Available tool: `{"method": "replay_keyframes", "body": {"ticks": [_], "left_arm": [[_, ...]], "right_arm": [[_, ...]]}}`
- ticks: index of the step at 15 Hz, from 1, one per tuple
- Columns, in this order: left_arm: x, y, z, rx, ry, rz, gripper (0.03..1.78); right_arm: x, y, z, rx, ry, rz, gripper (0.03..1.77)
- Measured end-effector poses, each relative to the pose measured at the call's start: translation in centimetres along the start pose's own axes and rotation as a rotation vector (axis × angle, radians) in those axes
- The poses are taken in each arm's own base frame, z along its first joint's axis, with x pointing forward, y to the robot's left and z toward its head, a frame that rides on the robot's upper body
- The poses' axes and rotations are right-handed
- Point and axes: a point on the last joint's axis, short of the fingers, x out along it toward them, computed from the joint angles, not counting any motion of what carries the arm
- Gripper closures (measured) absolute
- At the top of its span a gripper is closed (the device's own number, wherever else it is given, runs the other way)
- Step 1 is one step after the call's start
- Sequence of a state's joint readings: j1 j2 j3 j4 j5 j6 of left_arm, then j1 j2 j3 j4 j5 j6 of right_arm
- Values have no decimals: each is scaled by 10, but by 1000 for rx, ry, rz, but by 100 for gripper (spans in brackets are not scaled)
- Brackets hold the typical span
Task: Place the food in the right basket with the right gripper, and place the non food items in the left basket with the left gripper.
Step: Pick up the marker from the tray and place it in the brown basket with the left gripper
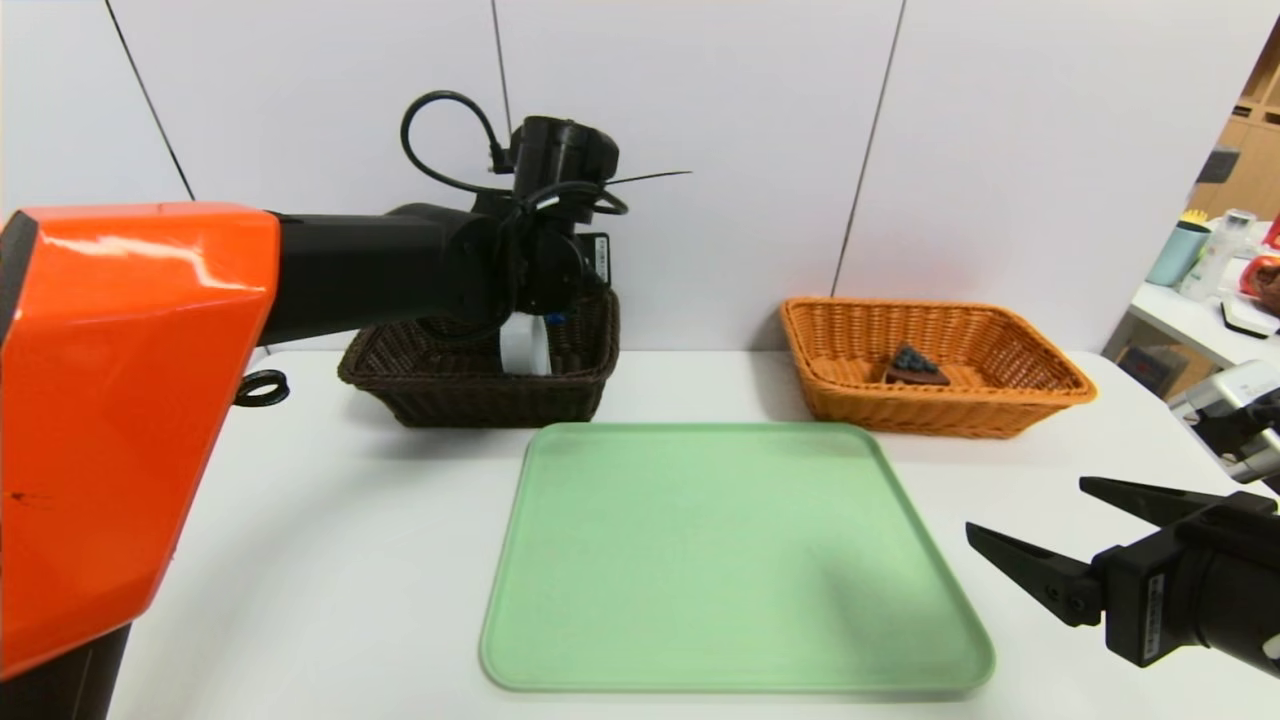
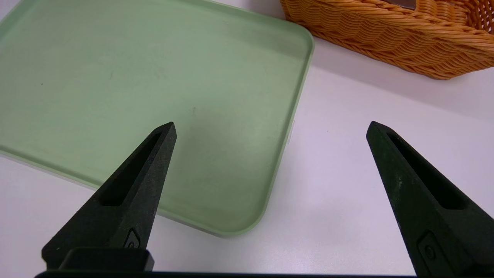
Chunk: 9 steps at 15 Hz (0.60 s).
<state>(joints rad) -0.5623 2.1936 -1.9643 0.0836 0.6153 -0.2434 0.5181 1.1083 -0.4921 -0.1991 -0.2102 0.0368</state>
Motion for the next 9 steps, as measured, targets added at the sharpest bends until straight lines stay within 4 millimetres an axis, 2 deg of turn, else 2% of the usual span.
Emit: {"method": "replay_keyframes", "body": {"ticks": [4,9], "left_arm": [[25,3,-11,-13,-34,25,161],[36,1,-30,-3,-13,37,161]], "right_arm": [[0,0,0,0,0,0,10],[0,0,0,0,-1,0,10]]}}
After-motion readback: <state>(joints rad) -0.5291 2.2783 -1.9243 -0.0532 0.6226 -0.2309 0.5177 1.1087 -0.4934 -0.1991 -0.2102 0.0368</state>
